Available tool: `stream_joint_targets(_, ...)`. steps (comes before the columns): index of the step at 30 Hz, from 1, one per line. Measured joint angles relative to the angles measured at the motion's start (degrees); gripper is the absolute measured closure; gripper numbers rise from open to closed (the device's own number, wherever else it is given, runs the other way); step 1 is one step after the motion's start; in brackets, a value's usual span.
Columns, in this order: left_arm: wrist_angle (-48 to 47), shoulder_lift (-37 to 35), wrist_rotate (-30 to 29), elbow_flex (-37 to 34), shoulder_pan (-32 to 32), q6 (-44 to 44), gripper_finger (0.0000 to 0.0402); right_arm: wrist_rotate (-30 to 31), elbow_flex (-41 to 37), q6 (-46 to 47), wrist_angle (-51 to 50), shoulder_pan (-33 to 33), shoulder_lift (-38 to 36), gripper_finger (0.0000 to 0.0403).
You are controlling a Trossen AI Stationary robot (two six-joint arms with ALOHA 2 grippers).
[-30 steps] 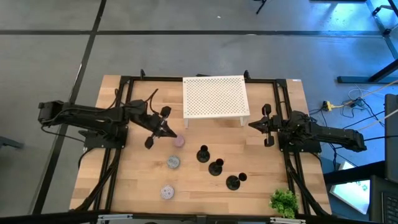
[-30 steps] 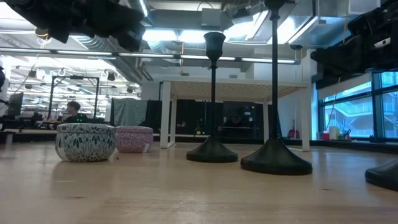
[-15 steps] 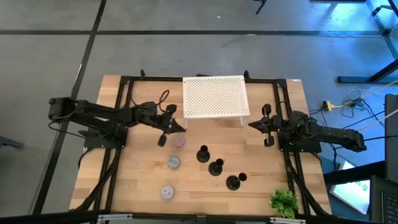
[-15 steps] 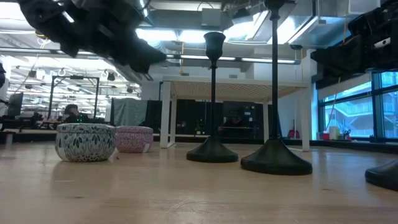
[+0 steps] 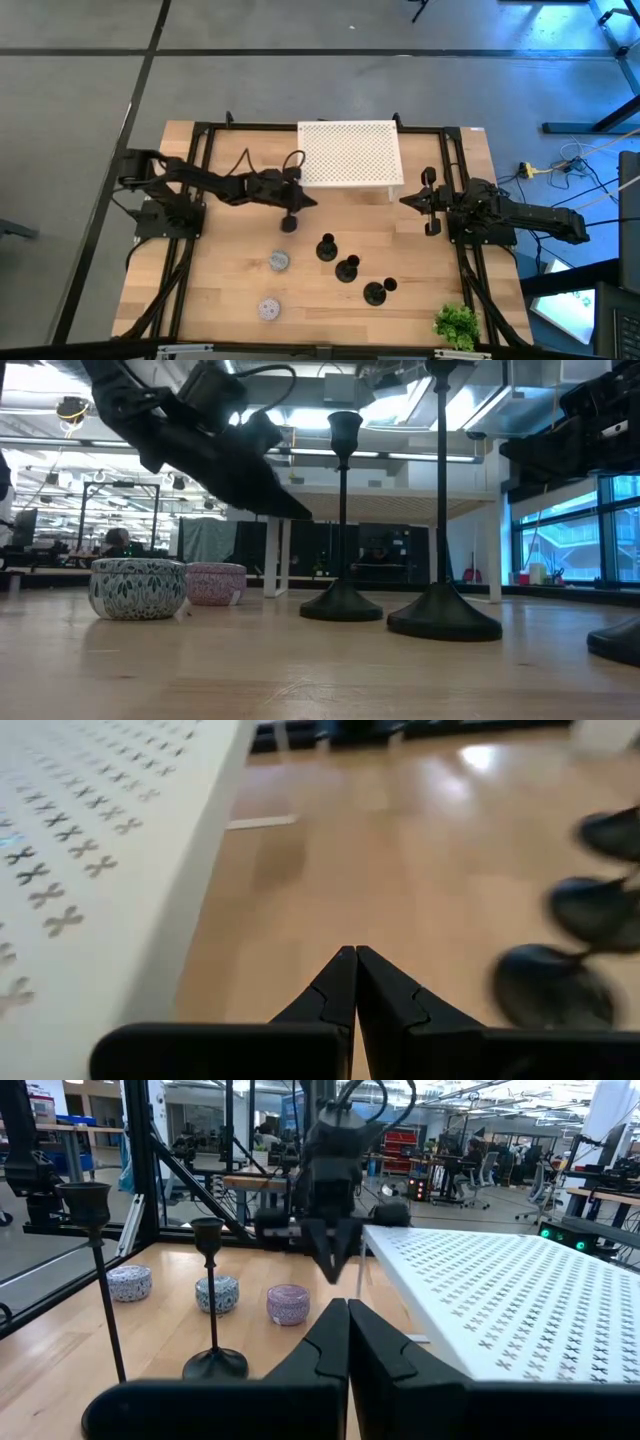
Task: Pick & Place candle stick holders
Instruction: Adjust the shelf, then put the bottom candle holder on the shelf
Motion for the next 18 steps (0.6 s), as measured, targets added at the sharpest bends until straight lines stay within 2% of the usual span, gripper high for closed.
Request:
stream_joint_targets(5, -0.05, -0.03, -8.38, 0.04, -0.57, 0.88, 0.0398, 0.00, 0.00, 0.01, -0.02, 0.00, -0.02, 0.0402)
stream_joint_targets(10, -0.34, -0.78, -9.74, 0.09, -0.56, 0.92, 0.0398, 0.00, 0.00, 0.00, -0.02, 0.02, -0.02, 0.0402)
stream_joint_targets(13, -0.32, -1.02, -6.15, 0.09, -0.55, 1.29, 0.0398, 0.00, 0.00, 0.02, -0.01, 0.00, 0.00, 0.0402)
stream_joint_targets(18, -0.71, -5.68, 8.83, 0.04, -0.57, 0.89, 0.0398, 0.00, 0.00, 0.01, 0.00, 0.00, -0.01, 0.0402)
